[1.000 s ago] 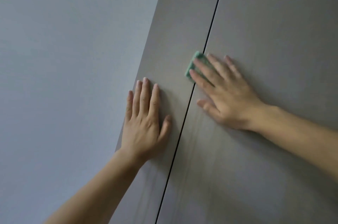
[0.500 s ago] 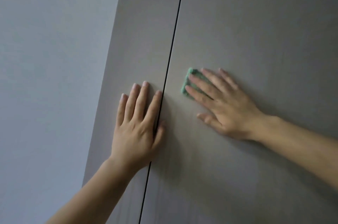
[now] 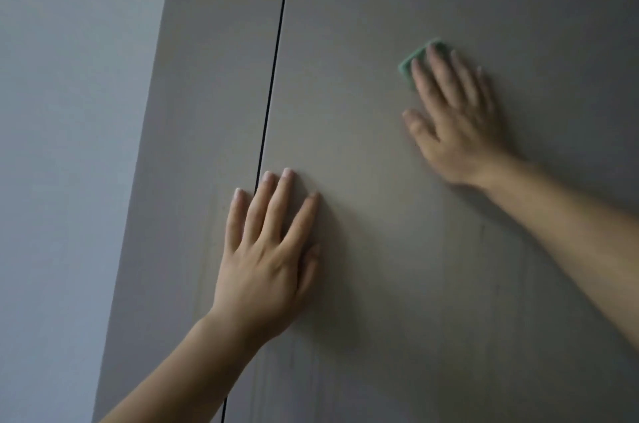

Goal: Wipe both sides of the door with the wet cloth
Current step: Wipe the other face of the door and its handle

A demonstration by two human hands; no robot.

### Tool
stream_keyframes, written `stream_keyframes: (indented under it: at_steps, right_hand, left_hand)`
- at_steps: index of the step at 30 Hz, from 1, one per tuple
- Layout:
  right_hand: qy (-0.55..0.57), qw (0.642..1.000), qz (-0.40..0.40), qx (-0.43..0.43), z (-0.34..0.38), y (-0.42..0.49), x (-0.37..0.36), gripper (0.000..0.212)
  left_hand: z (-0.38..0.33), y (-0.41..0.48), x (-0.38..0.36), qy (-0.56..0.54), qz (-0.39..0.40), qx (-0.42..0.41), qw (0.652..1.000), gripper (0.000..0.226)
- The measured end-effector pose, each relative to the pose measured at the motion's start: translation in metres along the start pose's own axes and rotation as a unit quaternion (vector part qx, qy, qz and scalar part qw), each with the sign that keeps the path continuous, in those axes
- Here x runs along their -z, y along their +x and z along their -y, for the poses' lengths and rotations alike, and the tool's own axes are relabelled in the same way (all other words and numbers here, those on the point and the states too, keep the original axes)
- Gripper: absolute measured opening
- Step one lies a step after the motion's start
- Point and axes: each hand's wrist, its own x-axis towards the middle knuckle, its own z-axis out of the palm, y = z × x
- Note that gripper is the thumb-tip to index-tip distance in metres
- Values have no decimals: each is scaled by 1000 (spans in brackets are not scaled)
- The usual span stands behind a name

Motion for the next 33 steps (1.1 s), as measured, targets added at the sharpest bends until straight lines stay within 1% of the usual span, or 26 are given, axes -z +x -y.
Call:
stream_keyframes:
  at_steps: [1, 2, 4, 5, 6, 7, 8, 10, 11, 12, 13, 14, 16, 18, 19, 20, 22, 23, 24, 25, 26, 28, 29, 30, 31, 33]
  right_hand:
    - [7, 1000, -5, -25, 3, -2, 1, 77]
    - [6, 1000, -13, -12, 12, -13, -2, 78]
    - [-11, 994, -4, 107, 34, -58, -13, 77]
    - [-9, 986, 15, 164, 39, -80, -14, 75]
    - [-14, 978, 31, 206, 34, -92, -14, 73]
    - [-19, 974, 30, 224, 22, -91, -13, 72]
    - [-26, 978, 23, 204, 5, -82, -12, 71]
    - [-25, 997, 4, 77, -32, -52, -6, 72]
    - [-12, 1000, 1, 12, -43, -41, -2, 73]
    - [-1, 1000, -5, -29, -44, -38, 0, 74]
    - [1, 999, -15, -33, -37, -45, -2, 75]
    - [-6, 1000, -17, 2, -25, -60, -7, 76]
    - [-12, 990, 10, 138, -1, -107, -15, 75]
    - [-15, 973, 34, 228, -7, -130, -13, 73]
    - [-23, 972, 24, 233, -20, -124, -12, 71]
    - [-29, 980, 12, 196, -36, -113, -12, 71]
    - [-21, 998, -5, 57, -67, -84, -6, 71]
    - [-8, 1000, -2, -6, -73, -76, -3, 72]
    - [-1, 999, -5, -37, -69, -77, -3, 73]
    - [-1, 1000, -6, -27, -60, -87, -5, 75]
    - [-7, 1000, 3, 20, -49, -104, -8, 76]
    - [-7, 989, 29, 143, -38, -139, -11, 76]
    - [-7, 983, 39, 179, -41, -145, -10, 75]
    - [-7, 980, 37, 193, -48, -140, -9, 74]
    - [-8, 983, 36, 181, -54, -127, -8, 73]
    - [-1, 992, 37, 124, -60, -82, -4, 73]
  left_hand:
    - [-4, 2, -1, 4, -5, 11, 1000, 59]
    - [-8, 4, -1, 6, -11, 20, 1000, 59]
    - [-17, 11, -2, 5, -17, 20, 1000, 61]
    - [-23, 15, -3, 3, -13, 10, 1000, 63]
    - [-28, 19, -4, 0, -7, -4, 1000, 64]
    - [-33, 21, -6, -3, -1, -17, 1000, 65]
    - [-37, 22, -8, -4, 4, -27, 1000, 66]
    - [-43, 25, -12, 1, 9, -26, 1000, 66]
    - [-46, 25, -14, 5, 8, -19, 1000, 65]
    - [-48, 26, -15, 8, 6, -10, 1000, 65]
    - [-51, 26, -17, 10, 5, -2, 1000, 66]
    - [-54, 27, -17, 11, 2, 5, 1000, 65]
    - [-59, 27, -18, 13, -3, 16, 1000, 64]
    - [-62, 28, -18, 22, -9, 23, 999, 62]
    - [-64, 29, -17, 26, -12, 28, 999, 62]
    - [-67, 30, -16, 26, -14, 32, 999, 61]
    - [-76, 36, -15, 19, -15, 23, 999, 61]
    - [-82, 40, -15, 14, -13, 10, 1000, 62]
    - [-88, 44, -16, 10, -10, -5, 1000, 62]
    - [-94, 46, -18, 6, -6, -15, 1000, 62]
    - [-98, 48, -21, 4, -5, -18, 1000, 62]
    - [-100, 49, -24, 8, -6, -17, 1000, 62]
    - [-99, 49, -25, 12, -6, -18, 1000, 62]
    - [-97, 48, -26, 15, -7, -19, 1000, 62]
    - [-95, 48, -26, 15, -8, -19, 1000, 63]
    - [-90, 47, -27, 13, -9, -20, 1000, 64]
